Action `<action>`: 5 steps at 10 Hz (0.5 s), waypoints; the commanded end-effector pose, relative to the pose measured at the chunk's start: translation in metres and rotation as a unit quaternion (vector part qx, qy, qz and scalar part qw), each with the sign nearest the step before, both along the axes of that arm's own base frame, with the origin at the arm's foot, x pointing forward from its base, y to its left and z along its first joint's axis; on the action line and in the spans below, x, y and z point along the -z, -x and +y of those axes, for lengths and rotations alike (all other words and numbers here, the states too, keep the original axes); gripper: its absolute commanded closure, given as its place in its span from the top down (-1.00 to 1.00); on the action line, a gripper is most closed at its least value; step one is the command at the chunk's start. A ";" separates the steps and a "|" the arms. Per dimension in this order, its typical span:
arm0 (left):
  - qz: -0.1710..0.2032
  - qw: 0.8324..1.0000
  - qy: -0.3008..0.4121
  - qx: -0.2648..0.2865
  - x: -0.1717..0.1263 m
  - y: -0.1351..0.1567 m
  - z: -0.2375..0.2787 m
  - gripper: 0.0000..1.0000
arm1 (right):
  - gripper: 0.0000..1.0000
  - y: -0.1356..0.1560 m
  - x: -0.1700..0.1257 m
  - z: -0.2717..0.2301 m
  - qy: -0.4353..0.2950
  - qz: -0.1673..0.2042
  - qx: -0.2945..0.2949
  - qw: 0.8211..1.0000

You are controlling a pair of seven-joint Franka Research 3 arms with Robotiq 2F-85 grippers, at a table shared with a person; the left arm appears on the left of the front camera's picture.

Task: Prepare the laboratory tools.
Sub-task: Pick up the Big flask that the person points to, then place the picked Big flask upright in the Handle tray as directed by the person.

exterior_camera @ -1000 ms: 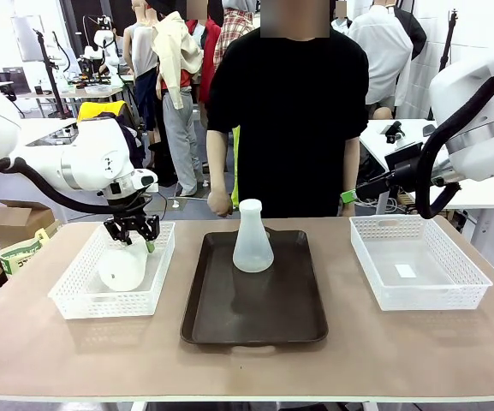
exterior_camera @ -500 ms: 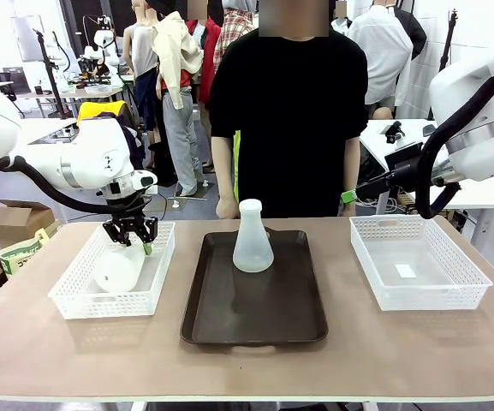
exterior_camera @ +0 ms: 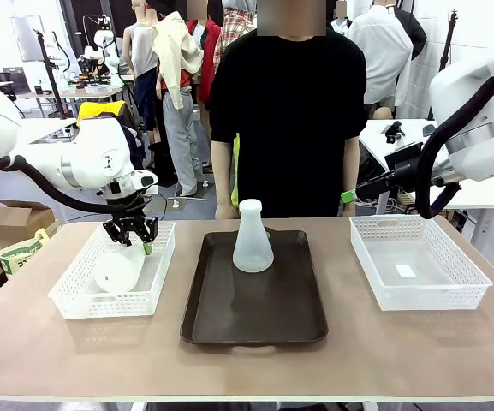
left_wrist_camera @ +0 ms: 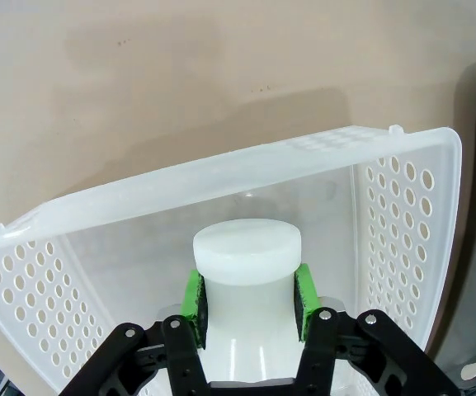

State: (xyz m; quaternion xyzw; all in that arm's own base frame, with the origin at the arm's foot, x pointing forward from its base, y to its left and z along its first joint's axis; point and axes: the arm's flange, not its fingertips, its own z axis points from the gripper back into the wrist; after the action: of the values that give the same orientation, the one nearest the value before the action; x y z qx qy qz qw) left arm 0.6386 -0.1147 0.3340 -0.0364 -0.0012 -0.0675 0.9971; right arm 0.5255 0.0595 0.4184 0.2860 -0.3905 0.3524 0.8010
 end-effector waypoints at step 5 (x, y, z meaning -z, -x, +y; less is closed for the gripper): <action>-0.006 1.000 0.001 0.000 0.000 -0.001 0.001 -1.00 | 1.00 0.001 0.000 -0.001 0.001 0.000 0.000 1.000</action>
State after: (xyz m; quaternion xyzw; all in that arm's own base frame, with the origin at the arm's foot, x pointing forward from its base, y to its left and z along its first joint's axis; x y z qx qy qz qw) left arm 0.6386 -0.1147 0.3340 -0.0364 -0.0012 -0.0675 0.9971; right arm 0.5255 0.0595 0.4184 0.2860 -0.3905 0.3524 0.8010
